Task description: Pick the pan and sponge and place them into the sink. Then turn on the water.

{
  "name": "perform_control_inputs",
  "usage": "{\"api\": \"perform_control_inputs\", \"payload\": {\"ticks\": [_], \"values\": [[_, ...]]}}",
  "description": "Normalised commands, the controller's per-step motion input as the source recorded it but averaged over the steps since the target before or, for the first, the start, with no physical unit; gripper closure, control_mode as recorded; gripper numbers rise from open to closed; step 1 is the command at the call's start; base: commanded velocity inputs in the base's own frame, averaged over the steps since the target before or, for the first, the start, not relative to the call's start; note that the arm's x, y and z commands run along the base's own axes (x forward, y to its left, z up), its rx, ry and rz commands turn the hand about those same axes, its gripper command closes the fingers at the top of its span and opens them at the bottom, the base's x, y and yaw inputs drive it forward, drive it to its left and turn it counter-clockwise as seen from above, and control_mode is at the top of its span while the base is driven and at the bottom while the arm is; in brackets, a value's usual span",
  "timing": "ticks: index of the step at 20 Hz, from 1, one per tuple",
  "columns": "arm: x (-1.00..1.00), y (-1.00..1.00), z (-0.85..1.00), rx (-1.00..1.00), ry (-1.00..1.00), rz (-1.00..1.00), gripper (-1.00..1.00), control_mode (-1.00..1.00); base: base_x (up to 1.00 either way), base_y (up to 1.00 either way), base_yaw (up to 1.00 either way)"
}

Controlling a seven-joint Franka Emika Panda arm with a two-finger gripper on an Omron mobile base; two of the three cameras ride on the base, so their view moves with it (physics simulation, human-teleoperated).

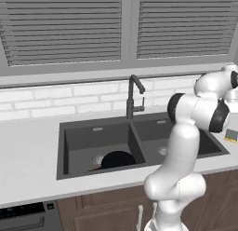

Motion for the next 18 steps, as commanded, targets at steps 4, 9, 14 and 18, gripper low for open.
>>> {"api": "perform_control_inputs", "payload": {"ticks": [4, 9, 14, 18], "values": [[0.00, -0.04, -0.28, 0.06, 0.00, 0.00, -1.00, -1.00, 0.00, 0.00, 0.00], [0.00, -0.08, -0.33, 0.02, -0.09, -0.03, -1.00, -1.00, 0.00, 0.00, 0.00], [0.07, -0.22, -0.26, 0.00, -0.13, -0.04, -1.00, -1.00, 0.00, 0.00, 0.00], [0.21, -0.26, -0.29, -0.04, -0.15, -0.11, -1.00, -1.00, 0.00, 0.00, 0.00]]}}
